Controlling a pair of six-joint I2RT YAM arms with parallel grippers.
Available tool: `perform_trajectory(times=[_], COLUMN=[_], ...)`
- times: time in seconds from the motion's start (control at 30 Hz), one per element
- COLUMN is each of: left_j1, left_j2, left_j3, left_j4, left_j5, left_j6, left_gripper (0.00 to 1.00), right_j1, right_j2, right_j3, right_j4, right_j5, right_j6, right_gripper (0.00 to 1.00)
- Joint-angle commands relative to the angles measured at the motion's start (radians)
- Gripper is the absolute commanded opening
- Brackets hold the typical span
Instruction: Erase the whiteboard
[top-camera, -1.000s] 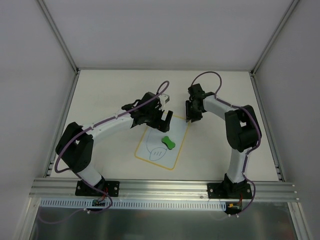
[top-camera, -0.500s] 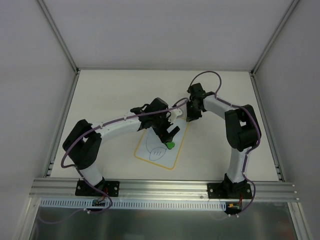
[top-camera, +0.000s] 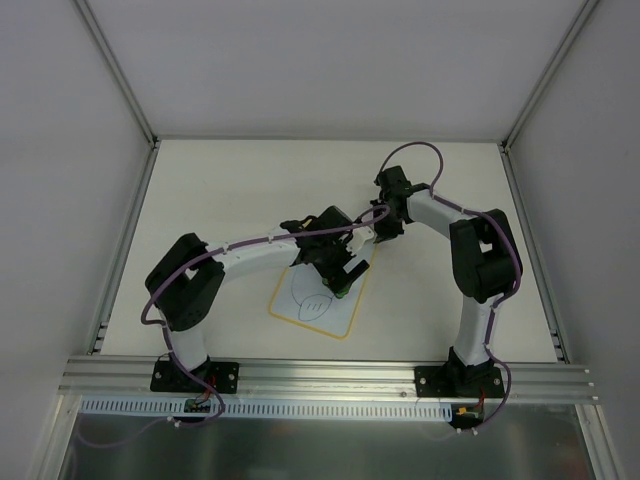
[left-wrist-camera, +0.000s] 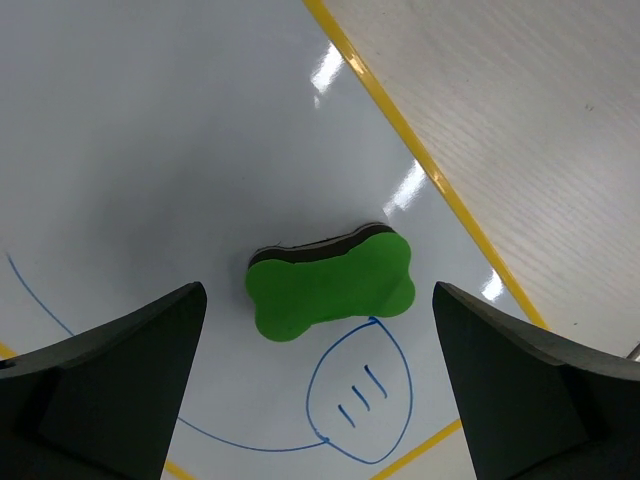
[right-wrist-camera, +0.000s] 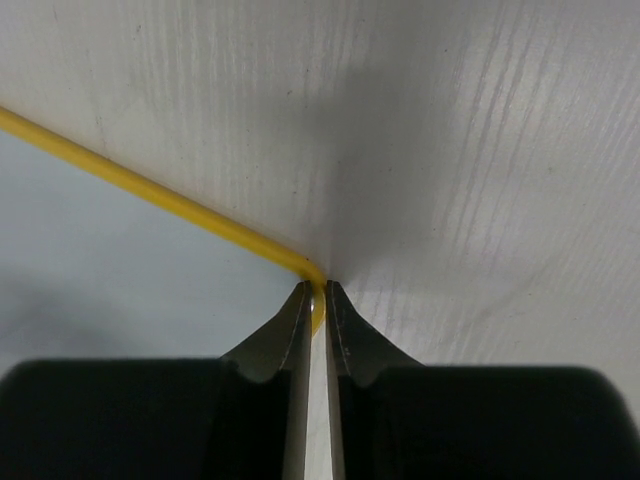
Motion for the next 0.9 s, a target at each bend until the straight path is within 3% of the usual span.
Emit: perform_trajectory(times=[0.0,0.27,0.87], left_j1=[-0.031,-0.048,-0.074], left_j2=[-0.001,0.015,0.071], left_j3=[0.035,0.042,0.057], left_j4=[-0.011,-0.036,-0.045], left_j5=[-0.092,-0.238,-0.201], left_j6=[-0.091,-0.154,-0.191], left_gripper=[0.99,0.99,0.93], right_j1=[-0.004,-0.010,-0.017], right_j2=[0.014,0.014,0.026], right_j3=[-0.013,-0.018,-0.018], right_j4=[-0.010,-0.009,-0.009], right_j5=[0.011,0.009,0.006], right_j6=[0.008,0.012,0.017], right_gripper=[0.04,0.03,0.00])
